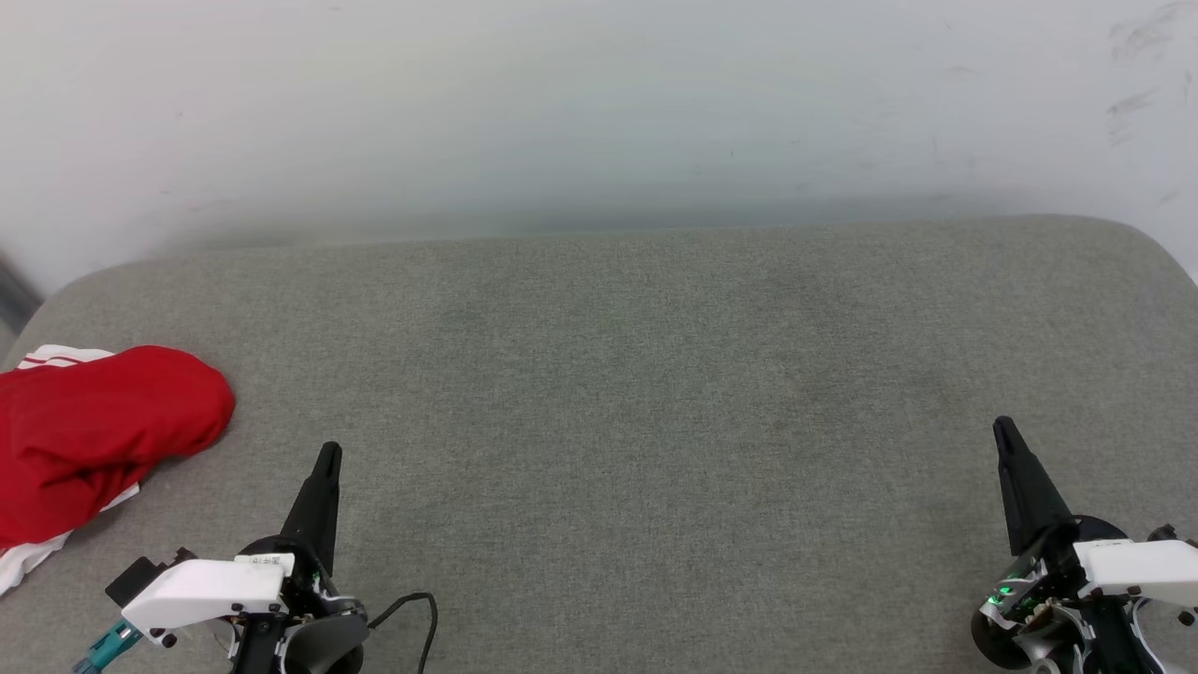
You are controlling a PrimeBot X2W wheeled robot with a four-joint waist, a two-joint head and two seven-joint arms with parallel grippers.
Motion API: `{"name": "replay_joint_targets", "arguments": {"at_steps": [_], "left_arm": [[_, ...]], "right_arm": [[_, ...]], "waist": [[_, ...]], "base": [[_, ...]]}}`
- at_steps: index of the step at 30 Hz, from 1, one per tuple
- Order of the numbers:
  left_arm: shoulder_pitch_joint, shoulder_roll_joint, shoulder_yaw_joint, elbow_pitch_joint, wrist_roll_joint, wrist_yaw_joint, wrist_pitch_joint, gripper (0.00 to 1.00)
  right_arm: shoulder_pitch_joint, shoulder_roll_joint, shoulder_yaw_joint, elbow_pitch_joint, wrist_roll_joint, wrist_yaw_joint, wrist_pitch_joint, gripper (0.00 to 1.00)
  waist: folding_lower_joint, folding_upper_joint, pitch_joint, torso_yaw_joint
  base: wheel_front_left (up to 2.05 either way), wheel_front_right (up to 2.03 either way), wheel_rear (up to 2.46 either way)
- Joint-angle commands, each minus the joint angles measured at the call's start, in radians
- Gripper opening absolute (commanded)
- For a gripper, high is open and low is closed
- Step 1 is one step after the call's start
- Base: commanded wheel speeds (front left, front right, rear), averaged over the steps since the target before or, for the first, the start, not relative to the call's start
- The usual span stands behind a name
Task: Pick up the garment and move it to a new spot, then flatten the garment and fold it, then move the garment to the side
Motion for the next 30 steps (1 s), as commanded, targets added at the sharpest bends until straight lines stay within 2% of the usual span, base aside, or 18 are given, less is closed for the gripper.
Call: {"name": "replay_joint_targets", "arguments": {"at_steps": [1,30], "left_arm": [[-0.008,-0.001,0.002,0.000,0.002,-0.003,0.002,0.00],[-0.007,-0.001,0.002,0.000,0.002,-0.003,0.001,0.00]], "right_arm": [[-0.013,0.003,0.001,0.000,-0.005,0.000,0.000,0.00],[-0.013,0.003,0.001,0.000,-0.004,0.000,0.000,0.00]], "waist": [[-0.0001,0.0000,0.000,0.000],[-0.0001,0.0000,0.000,0.000]], "base": [[0.00,0.00,0.00],[0.00,0.00,0.00]]}}
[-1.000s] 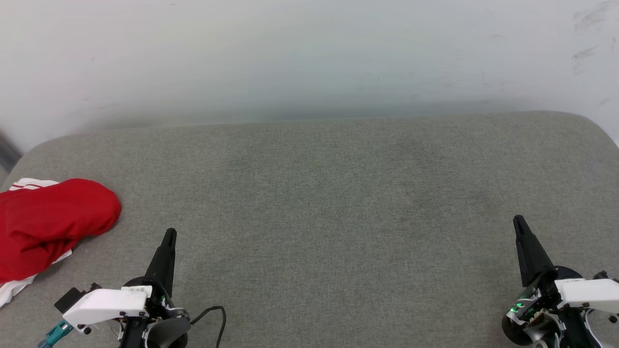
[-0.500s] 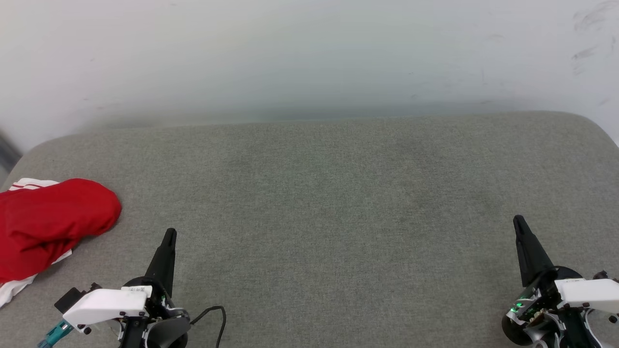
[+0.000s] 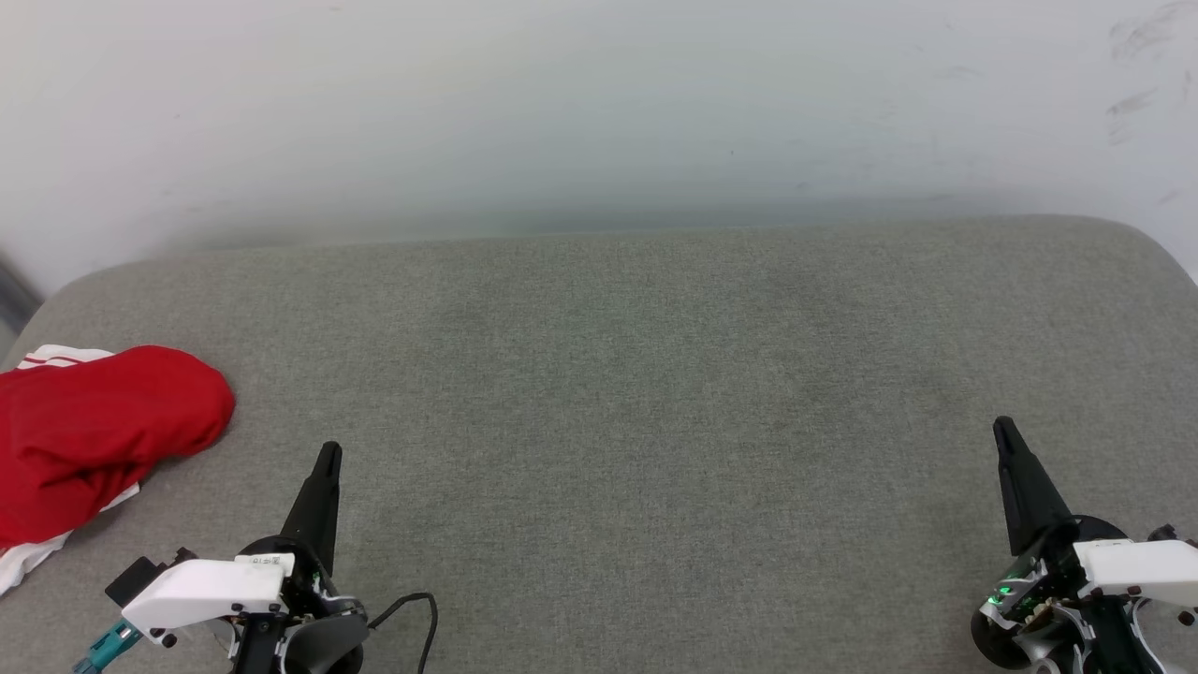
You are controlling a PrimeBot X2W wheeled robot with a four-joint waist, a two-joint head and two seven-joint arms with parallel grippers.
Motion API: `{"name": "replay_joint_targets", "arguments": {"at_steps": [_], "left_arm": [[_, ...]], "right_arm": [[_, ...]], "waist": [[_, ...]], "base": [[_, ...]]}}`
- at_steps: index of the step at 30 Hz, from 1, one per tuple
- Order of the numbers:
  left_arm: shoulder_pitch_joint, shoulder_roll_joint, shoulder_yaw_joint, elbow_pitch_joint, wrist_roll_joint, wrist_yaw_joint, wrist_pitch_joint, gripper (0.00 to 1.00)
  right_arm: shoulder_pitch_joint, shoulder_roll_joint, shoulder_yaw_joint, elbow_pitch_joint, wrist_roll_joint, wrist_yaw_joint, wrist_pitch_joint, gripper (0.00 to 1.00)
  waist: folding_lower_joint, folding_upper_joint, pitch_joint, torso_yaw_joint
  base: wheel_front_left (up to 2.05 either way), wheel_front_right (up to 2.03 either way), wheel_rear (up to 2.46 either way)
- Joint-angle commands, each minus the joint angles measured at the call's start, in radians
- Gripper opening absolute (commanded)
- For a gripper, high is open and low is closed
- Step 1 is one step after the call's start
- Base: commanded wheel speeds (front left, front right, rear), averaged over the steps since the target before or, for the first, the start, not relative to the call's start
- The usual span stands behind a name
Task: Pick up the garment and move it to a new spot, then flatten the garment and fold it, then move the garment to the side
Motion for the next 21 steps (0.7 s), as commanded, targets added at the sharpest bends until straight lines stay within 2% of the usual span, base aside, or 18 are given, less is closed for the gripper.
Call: {"name": "replay_joint_targets", "arguments": {"at_steps": [1,9,10,14,21], "left_arm": [[-0.007,-0.001,0.002,0.000,0.002,-0.003,0.001,0.00],[-0.007,-0.001,0.002,0.000,0.002,-0.003,0.001,0.00],[-0.007,-0.001,0.002,0.000,0.002,-0.003,0.001,1.00],[0.026,-0.003,-0.006,0.030,0.000,0.000,0.000,1.00],[0.044,-0.003,-0.005,-0.007,0.019,0.000,-0.037,1.00]], "right_arm": [[-0.013,0.003,0.000,0.000,-0.004,0.000,0.000,0.00],[-0.013,0.003,0.000,0.000,-0.004,0.000,0.000,0.00],[-0.013,0.003,0.000,0.000,-0.004,0.000,0.000,1.00],[0.027,0.001,0.001,0.031,0.000,0.000,0.000,1.00],[0.036,0.001,0.010,0.023,-0.030,0.000,-0.037,1.00]], "waist": [[0.0000,0.0000,0.000,0.000],[0.0000,0.0000,0.000,0.000],[0.0000,0.0000,0.000,0.000],[0.0000,0.0000,0.000,0.000],[0.0000,0.0000,0.001,-0.001]], "base": [[0.00,0.00,0.00],[0.00,0.00,0.00],[0.00,0.00,0.00],[0.00,0.00,0.00],[0.00,0.00,0.00]]}}
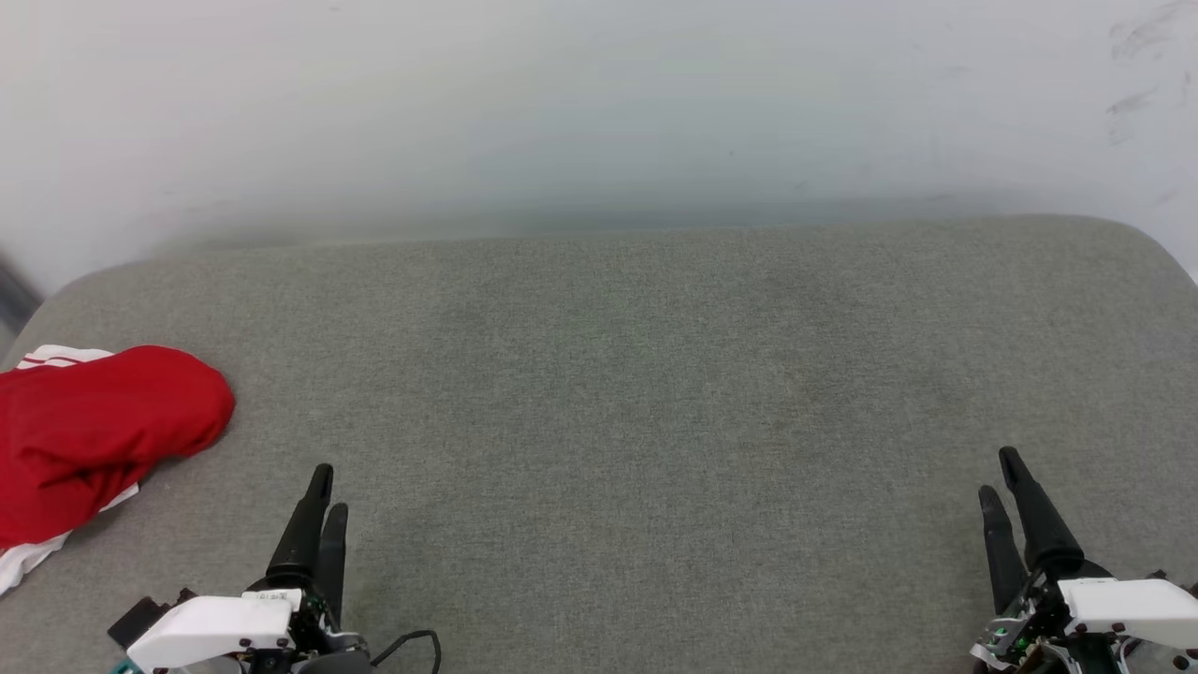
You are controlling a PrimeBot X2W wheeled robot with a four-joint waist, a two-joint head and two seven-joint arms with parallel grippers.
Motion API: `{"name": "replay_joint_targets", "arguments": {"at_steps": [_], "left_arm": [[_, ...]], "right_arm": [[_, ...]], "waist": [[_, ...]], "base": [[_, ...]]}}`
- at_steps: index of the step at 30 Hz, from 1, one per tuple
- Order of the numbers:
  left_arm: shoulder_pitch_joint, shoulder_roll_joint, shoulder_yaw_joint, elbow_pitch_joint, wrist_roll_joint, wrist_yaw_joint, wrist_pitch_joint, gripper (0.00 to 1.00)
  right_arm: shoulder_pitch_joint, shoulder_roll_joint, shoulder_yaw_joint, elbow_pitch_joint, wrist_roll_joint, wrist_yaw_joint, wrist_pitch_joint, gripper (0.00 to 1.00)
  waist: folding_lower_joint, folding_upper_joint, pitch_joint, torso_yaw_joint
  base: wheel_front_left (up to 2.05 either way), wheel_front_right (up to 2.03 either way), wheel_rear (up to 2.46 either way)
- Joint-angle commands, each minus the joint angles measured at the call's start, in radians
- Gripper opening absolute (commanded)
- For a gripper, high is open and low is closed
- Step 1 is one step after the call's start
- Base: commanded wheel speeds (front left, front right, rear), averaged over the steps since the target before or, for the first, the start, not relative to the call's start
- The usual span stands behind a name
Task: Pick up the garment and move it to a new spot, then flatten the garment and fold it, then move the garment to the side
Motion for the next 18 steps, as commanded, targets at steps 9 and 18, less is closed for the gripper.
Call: {"name": "replay_joint_targets", "arguments": {"at_steps": [9,18], "left_arm": [[0.000,0.002,0.007,-0.106,0.248,0.067,-0.056,1.00],[0.019,0.003,-0.034,-0.179,0.480,0.138,-0.094,1.00]], "right_arm": [[-0.013,0.000,-0.025,-0.079,-0.213,0.000,-0.056,1.00],[0.001,0.000,0.002,-0.172,-0.447,0.000,-0.094,1.00]], "waist": [[0.0000,-0.0001,0.004,0.001],[0.0000,-0.0001,0.007,0.001]], "base": [[0.00,0.00,0.00],[0.00,0.00,0.00]]}}
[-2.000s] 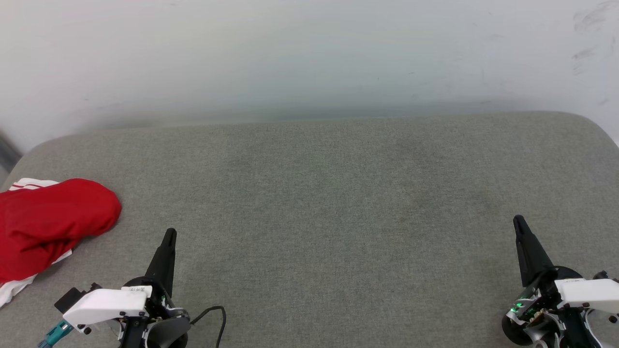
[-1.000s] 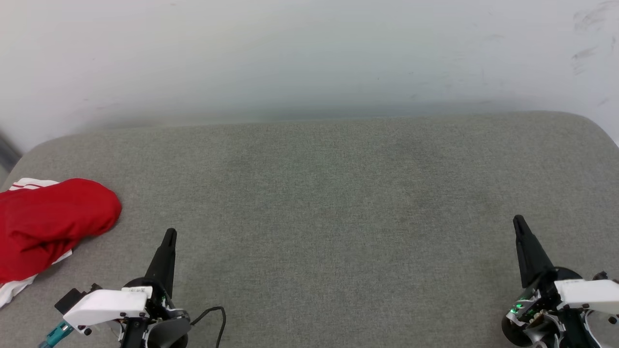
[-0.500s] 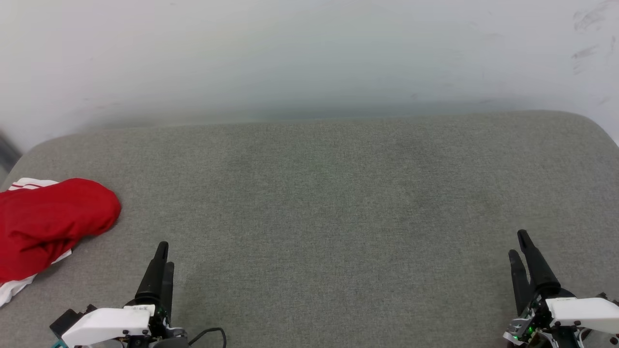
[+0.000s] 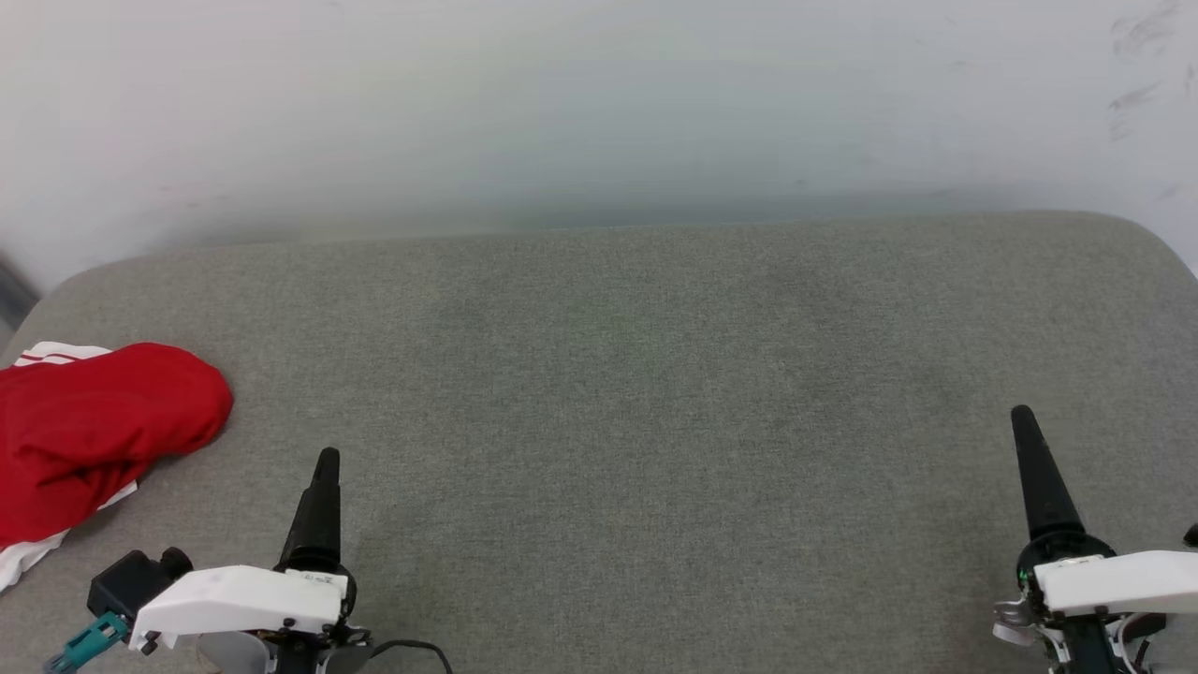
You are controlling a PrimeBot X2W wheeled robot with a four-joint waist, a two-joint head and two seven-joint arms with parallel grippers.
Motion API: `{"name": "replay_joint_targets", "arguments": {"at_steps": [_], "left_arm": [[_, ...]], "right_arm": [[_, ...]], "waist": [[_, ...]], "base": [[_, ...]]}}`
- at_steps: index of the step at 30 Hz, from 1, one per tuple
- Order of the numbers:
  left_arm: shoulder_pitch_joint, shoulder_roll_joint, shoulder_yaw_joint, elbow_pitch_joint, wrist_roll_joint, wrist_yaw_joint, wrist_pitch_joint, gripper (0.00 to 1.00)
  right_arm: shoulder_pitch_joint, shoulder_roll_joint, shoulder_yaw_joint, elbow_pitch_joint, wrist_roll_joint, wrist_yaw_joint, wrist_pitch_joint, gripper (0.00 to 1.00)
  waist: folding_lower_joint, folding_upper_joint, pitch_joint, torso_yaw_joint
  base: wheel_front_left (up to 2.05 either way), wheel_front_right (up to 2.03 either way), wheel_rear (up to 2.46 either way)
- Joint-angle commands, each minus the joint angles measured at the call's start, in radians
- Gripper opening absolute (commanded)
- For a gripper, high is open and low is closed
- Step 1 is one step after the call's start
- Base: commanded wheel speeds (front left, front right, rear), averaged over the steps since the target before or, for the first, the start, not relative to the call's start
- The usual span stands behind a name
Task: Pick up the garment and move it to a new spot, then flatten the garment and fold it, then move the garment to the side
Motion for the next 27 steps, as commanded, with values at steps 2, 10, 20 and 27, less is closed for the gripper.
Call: {"name": "replay_joint_targets", "arguments": {"at_steps": [2,10,20,27], "left_arm": [[-0.004,0.002,-0.011,-0.033,0.064,0.015,-0.015,1.00],[0.014,0.004,-0.040,-0.064,0.227,0.055,-0.045,1.00],[0.037,0.028,-0.088,-0.094,0.393,0.096,-0.079,1.00],[0.055,0.041,-0.127,-0.113,0.485,0.131,-0.101,1.00]], "right_arm": [[-0.006,-0.001,0.016,-0.041,-0.080,0.000,-0.014,1.00],[0.016,-0.001,0.056,-0.085,-0.295,0.000,-0.044,1.00],[0.040,-0.001,0.068,-0.093,-0.470,0.000,-0.078,1.00],[0.055,-0.001,0.076,-0.102,-0.570,0.000,-0.100,1.00]], "waist": [[0.0000,0.0000,0.001,0.000],[0.0000,0.0000,0.001,0.000],[0.0000,0.0000,-0.002,0.000],[0.0000,0.0000,-0.005,0.003]], "base": [[0.00,0.00,0.00],[0.00,0.00,0.00],[0.00,0.00,0.00],[0.00,0.00,0.00]]}}
